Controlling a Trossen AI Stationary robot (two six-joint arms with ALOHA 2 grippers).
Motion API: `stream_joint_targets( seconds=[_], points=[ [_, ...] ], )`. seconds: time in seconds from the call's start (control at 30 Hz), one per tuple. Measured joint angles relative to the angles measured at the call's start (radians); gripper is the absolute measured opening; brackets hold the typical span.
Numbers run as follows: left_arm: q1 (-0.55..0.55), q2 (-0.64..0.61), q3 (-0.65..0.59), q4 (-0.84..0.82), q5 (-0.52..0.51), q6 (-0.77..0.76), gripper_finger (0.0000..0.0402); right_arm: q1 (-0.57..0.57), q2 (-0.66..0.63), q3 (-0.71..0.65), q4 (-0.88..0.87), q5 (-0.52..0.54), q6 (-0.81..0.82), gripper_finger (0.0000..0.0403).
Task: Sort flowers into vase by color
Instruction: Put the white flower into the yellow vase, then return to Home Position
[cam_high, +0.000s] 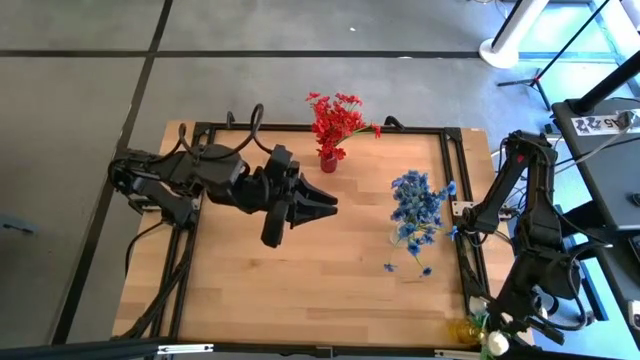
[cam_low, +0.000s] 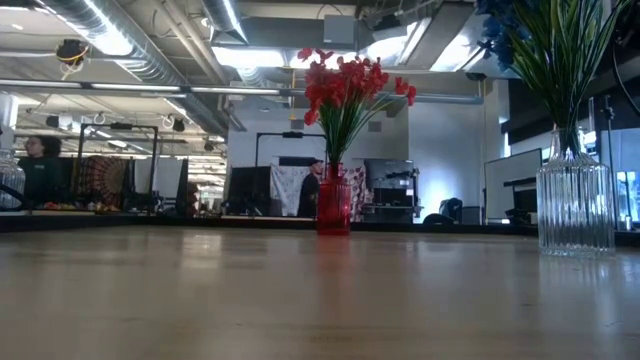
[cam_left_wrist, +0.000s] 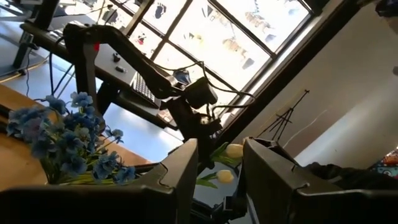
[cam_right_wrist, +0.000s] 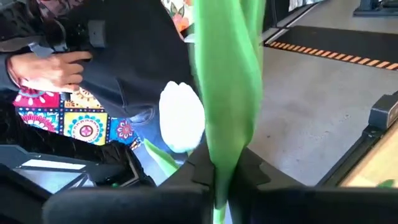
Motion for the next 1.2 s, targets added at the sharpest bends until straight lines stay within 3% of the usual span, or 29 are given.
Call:
stream_joint_targets(
  seconds=[0.27, 0.47, 0.63, 0.87, 0.97, 1.07, 1.2],
  points=[
    [0.021, 0.000, 0.000, -0.001, 0.000, -0.001, 0.0126, 0.000, 0.000, 0.037, -0.115, -0.027, -0.003, 0.0088],
    [0.024, 0.000, 0.000, -0.002, 0.004, -0.009, 0.0126, 0.000, 0.001, 0.168, -0.339, -0.061, -0.004, 0.0146],
    [0.041, -0.013, 0.000, -0.004, 0.045, 0.001, 0.0126, 0.000, 0.001, 0.298, -0.457, -0.056, -0.027, 0.0171],
    [0.093, -0.048, 0.000, -0.081, 0.048, 0.041, 0.0126, -0.001, -0.005, 0.414, -0.483, 0.048, -0.034, 0.0179],
    [0.116, -0.055, 0.000, -0.108, 0.054, 0.077, 0.0126, -0.022, -0.031, 0.423, -0.486, 0.042, -0.079, 0.0175],
    [0.142, -0.066, 0.000, -0.161, 0.064, 0.108, 0.0126, -0.113, -0.057, 0.423, -0.512, 0.013, -0.141, 0.0154],
    [0.187, -0.076, 0.000, -0.249, 0.084, 0.131, 0.0126, -0.320, -0.088, 0.422, -0.519, -0.072, -0.240, 0.0111]
  ],
)
